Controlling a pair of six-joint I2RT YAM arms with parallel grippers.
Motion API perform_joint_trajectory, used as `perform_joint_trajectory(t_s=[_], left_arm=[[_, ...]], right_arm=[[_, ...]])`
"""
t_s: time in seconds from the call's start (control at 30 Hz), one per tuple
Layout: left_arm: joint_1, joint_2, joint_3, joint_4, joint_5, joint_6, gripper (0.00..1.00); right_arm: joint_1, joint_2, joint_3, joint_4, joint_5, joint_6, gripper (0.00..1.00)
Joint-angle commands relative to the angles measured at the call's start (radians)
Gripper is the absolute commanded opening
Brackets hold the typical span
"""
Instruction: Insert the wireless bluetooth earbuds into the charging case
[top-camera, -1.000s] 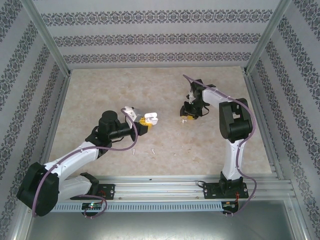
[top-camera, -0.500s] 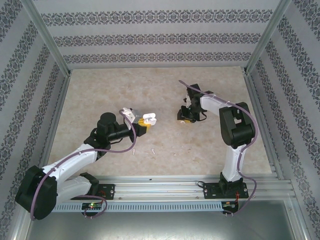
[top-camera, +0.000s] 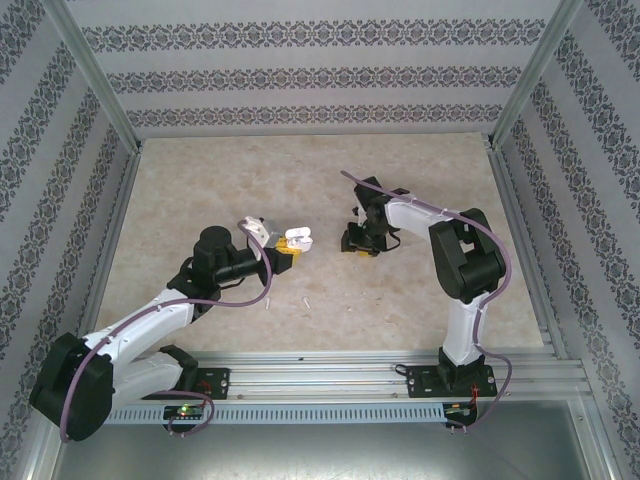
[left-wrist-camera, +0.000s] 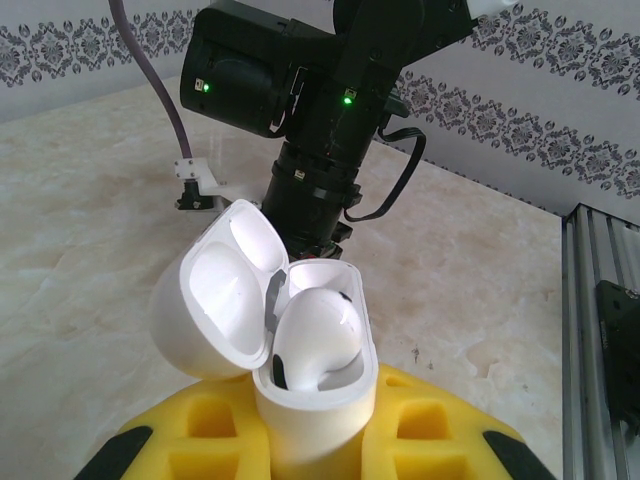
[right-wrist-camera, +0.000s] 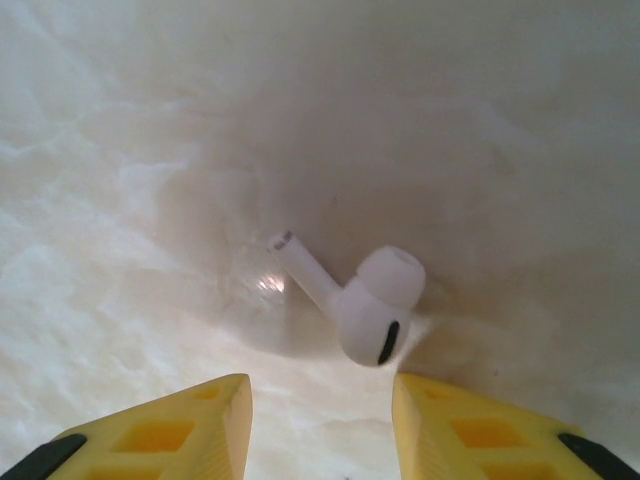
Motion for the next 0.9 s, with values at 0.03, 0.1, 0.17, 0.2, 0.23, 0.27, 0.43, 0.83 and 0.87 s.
perform_joint_trajectory(t_s=[0.03, 0.1, 0.17, 0.2, 0.23, 0.27, 0.43, 0.83, 0.87], left_arm=[[0.007, 0.012, 0.022, 0.014, 0.015, 0.020, 0.00], [0.006, 0.029, 0.026, 0.022, 0.021, 0.022, 0.00], [0.007, 0.044, 0.029, 0.035, 0.026, 0.022, 0.00], [0.007, 0.052, 0.029, 0.043, 0.030, 0.021, 0.00], [0.006, 0.056, 0.029, 0.048, 0.032, 0.020, 0.00], [0.006, 0.062, 0.030, 0.054, 0.034, 0.019, 0.00], [0.007, 0.071, 0.033, 0.045, 0.048, 0.026, 0.00], [0.006, 0.044, 0.029, -0.006, 0.037, 0.051, 0.00], [0.007, 0.045, 0.028, -0.002, 0.039, 0.048, 0.00]], right_arm=[[-0.001, -0.046, -0.003, -0.053, 0.020, 0.070, 0.42], [0.000, -0.061, -0.017, -0.029, 0.014, 0.110, 0.42], [0.002, -0.070, -0.035, 0.001, 0.013, 0.143, 0.42], [0.003, -0.073, -0.044, 0.019, 0.013, 0.162, 0.42], [0.005, -0.073, -0.050, 0.033, 0.011, 0.176, 0.42], [0.006, -0.072, -0.055, 0.046, 0.009, 0.188, 0.42], [0.013, -0.050, -0.056, 0.100, 0.009, 0.233, 0.42], [0.013, 0.075, 0.114, 0.034, 0.013, 0.192, 0.44], [0.013, 0.085, 0.129, 0.023, 0.018, 0.187, 0.44]])
